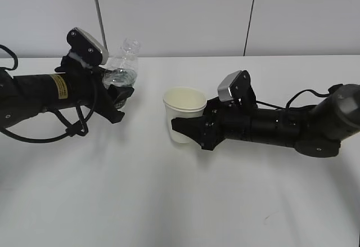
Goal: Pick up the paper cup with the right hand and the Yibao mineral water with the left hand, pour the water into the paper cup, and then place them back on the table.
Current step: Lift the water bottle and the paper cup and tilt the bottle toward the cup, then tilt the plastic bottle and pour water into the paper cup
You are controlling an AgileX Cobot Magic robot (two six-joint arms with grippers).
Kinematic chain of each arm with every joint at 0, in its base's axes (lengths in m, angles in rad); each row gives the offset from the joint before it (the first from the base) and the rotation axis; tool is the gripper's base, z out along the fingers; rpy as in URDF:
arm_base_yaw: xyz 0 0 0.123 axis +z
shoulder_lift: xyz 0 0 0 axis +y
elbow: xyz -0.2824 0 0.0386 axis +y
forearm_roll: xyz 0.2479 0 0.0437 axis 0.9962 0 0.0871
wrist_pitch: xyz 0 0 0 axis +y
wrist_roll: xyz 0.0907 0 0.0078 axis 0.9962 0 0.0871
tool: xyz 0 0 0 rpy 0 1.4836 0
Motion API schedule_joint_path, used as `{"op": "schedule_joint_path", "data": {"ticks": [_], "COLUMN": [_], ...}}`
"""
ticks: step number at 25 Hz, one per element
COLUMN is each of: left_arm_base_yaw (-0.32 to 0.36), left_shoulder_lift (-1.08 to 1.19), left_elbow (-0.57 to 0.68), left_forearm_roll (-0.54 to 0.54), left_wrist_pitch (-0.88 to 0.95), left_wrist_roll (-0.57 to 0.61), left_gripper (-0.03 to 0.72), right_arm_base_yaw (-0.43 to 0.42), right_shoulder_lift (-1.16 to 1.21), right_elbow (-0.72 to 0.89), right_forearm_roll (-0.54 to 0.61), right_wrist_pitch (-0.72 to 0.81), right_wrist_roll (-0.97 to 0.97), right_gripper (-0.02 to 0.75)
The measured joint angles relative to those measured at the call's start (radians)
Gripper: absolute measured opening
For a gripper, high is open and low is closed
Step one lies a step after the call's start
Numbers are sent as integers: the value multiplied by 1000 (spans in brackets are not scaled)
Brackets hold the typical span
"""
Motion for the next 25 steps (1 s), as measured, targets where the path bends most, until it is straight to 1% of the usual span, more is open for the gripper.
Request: {"op": "schedule_joint_path", "data": {"ticks": [4,8,12,19,25], "left_arm_base_yaw": [0,0,0,-5,-17], "left_shoulder_lift": [-39,-70,-87,-120,-145], "left_elbow": [0,0,-4,-52,-75], "left_forearm_roll": [41,81,119,202,287], "left_wrist_pitch": [81,151,194,326,395], "left_wrist_roll": [29,33,37,37,37], "left_gripper": [340,340,340,338,338], "right_arm_base_yaw": [0,5,46,117,122], "right_shoulder_lift": [0,0,0,0,0], "right_elbow": [-52,-100,-135,-185,-225], "right_forearm_roll": [-48,-119,-173,-192,-193], "right_wrist_pitch": [17,30,78,160,174], "right_wrist_roll": [94,178,221,243,290], "right_gripper": [500,499,499,499,498]}}
